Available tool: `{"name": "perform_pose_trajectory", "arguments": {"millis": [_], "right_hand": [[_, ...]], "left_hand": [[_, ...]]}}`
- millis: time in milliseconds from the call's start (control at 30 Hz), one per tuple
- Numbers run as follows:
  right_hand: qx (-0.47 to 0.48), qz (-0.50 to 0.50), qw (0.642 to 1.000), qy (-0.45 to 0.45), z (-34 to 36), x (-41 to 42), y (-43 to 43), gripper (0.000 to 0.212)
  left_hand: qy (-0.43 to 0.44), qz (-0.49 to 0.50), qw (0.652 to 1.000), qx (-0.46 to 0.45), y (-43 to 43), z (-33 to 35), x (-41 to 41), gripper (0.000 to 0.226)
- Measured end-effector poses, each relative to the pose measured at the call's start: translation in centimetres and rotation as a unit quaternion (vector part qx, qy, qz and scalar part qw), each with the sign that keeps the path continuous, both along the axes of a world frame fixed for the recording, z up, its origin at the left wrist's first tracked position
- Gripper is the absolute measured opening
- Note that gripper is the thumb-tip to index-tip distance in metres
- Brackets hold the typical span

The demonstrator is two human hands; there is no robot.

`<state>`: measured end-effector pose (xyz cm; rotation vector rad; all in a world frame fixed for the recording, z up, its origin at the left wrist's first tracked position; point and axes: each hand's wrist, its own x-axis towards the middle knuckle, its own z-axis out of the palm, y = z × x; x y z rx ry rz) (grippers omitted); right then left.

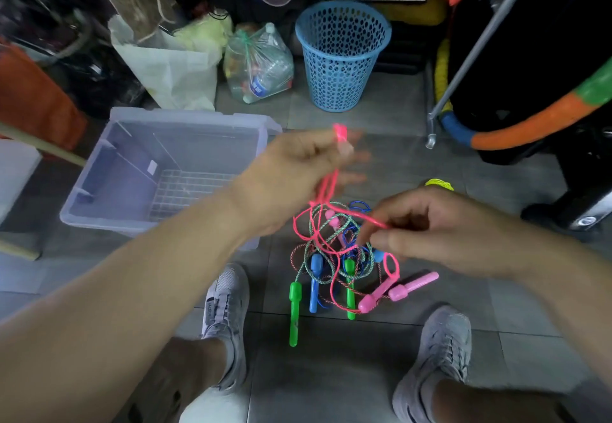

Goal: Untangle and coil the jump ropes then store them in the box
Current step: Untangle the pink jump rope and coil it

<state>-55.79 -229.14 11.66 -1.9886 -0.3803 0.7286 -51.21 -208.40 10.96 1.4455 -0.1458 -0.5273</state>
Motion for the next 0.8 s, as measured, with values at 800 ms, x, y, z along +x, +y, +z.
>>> {"name": "perform_pose_trajectory", "arguments": {"millis": [800], "right_hand": [[0.039, -0.242, 0.970, 0.010, -2.1, 1.7, -0.4, 0.025]], "left_hand": [[0.211, -0.128, 0.922, -0.300, -0.5, 1.9, -0.4, 0.028]]}}
